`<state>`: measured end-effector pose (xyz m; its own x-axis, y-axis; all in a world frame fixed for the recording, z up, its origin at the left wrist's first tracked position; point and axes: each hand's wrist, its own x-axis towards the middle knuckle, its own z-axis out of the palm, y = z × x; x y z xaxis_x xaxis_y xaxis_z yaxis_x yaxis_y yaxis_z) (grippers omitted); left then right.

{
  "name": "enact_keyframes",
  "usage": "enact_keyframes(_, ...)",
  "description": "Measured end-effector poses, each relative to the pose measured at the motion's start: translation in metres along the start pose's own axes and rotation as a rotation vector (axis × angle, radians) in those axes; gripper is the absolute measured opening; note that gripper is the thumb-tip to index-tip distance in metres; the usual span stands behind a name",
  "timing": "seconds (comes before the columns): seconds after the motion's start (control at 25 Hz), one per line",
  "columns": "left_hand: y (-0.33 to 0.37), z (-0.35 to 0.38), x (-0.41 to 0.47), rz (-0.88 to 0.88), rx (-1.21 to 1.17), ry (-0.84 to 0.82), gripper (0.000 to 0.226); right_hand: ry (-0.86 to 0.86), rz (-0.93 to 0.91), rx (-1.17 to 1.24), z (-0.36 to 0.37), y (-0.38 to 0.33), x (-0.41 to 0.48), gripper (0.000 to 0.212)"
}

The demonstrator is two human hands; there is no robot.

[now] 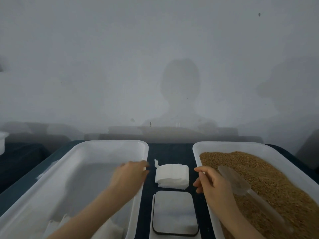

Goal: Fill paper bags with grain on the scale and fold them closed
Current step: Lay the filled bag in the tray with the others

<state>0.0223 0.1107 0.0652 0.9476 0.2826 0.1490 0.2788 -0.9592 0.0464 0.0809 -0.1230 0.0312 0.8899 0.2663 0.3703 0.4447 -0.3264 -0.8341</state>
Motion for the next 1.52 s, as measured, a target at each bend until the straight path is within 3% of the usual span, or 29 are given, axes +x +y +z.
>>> enact_keyframes(0.08,0.041,0.017,0.034,0.179,0.092,0.003,0.021,0.007,0.028,-0.014,0.0,0.001,0.002,0.02)
enact_keyframes(0.12,0.058,0.029,0.05,0.211,0.125,-0.078,0.021,0.009,0.034,-0.023,0.0,0.002,0.003,0.02)
enact_keyframes(0.28,0.088,0.07,0.097,0.135,0.218,-0.513,0.033,0.02,0.013,-0.044,-0.001,0.002,0.002,0.029)
enact_keyframes(0.36,0.089,0.079,0.103,0.134,0.27,-0.594,0.036,0.019,0.029,-0.037,-0.001,0.004,0.002,0.028)
enact_keyframes(0.56,0.085,0.085,0.093,0.233,0.222,-0.404,0.024,0.01,0.031,-0.017,0.001,0.004,0.004,0.021)
enact_keyframes(0.76,0.085,0.083,0.089,0.161,0.102,-0.351,0.018,0.009,0.05,-0.021,-0.001,0.003,0.002,0.021)
enact_keyframes(0.96,0.068,0.078,0.092,0.063,-0.033,-0.172,0.022,0.004,0.059,0.016,-0.002,0.002,0.001,0.021)
enact_keyframes(1.08,0.055,0.063,0.088,-0.181,-0.489,0.078,0.029,-0.002,0.067,0.009,-0.001,0.0,0.001,0.021)
enact_keyframes(1.16,0.049,0.044,0.081,-0.326,-0.957,0.232,0.014,0.0,0.069,0.005,-0.002,-0.002,0.001,0.021)
enact_keyframes(1.24,0.04,0.031,0.076,-0.42,-1.069,0.275,0.012,-0.002,0.082,0.013,-0.003,-0.003,0.001,0.022)
enact_keyframes(1.32,0.039,0.024,0.057,-0.476,-1.359,0.182,0.016,-0.044,0.118,0.044,-0.001,-0.004,0.001,0.021)
enact_keyframes(1.44,0.046,0.027,0.019,-0.465,-1.812,-0.094,0.018,-0.23,0.255,0.184,0.005,-0.009,0.001,0.018)
enact_keyframes(1.52,0.05,0.032,-0.004,-0.487,-1.916,-0.256,0.018,-0.343,0.375,0.376,0.008,-0.013,0.001,0.022)
